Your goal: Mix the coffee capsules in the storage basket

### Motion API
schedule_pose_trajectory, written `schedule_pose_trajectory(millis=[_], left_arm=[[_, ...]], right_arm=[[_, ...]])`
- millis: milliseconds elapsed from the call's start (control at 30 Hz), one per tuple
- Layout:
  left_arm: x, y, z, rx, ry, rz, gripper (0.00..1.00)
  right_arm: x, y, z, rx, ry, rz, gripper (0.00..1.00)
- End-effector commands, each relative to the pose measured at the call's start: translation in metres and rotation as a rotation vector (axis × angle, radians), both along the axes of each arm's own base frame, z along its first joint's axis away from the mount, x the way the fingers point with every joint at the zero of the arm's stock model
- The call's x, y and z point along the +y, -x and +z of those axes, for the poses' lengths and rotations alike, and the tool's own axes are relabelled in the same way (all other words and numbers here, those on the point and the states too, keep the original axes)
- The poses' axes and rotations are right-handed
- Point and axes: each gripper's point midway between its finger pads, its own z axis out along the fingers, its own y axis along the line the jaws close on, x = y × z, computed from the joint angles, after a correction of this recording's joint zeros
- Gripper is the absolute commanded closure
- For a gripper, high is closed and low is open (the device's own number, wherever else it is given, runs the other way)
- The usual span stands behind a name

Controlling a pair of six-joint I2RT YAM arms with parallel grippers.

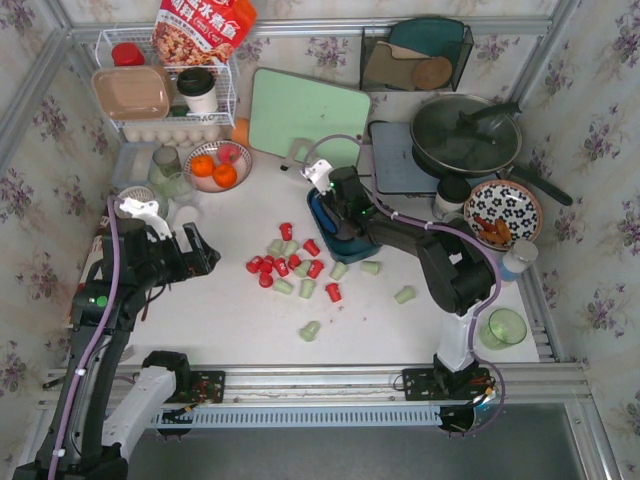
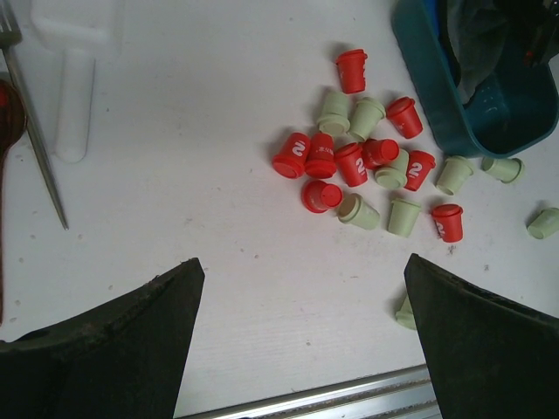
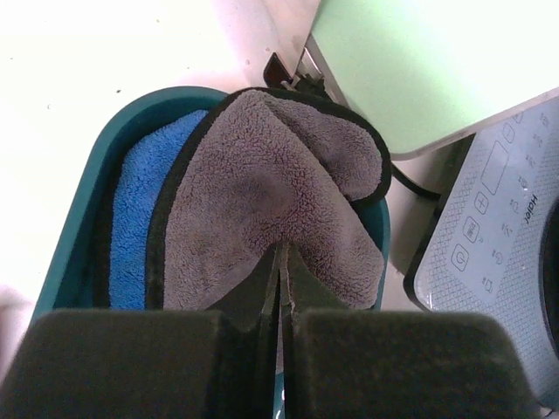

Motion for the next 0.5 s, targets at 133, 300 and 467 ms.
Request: schedule_pose_trajectory(millis=[133,300,467], left_arm=[[-0.001,-0.003,0.002,-0.013,0.009,-0.002,0.0],[-0.001,-0.003,0.004,-0.018,0.01,-0.001,0.0],[0.0,-0.002,0.004,-0.022,0.011,-0.001,0.0]], right_arm=[[-0.002,0.007,0.041,-0.038,-0.058,-0.001,1.0],[-0.006,0.022,0.091,-0.077,-0.164,-0.016,1.0],[-0.014,0.029,0.125,-0.135,-0.233,-0.056,0.81]])
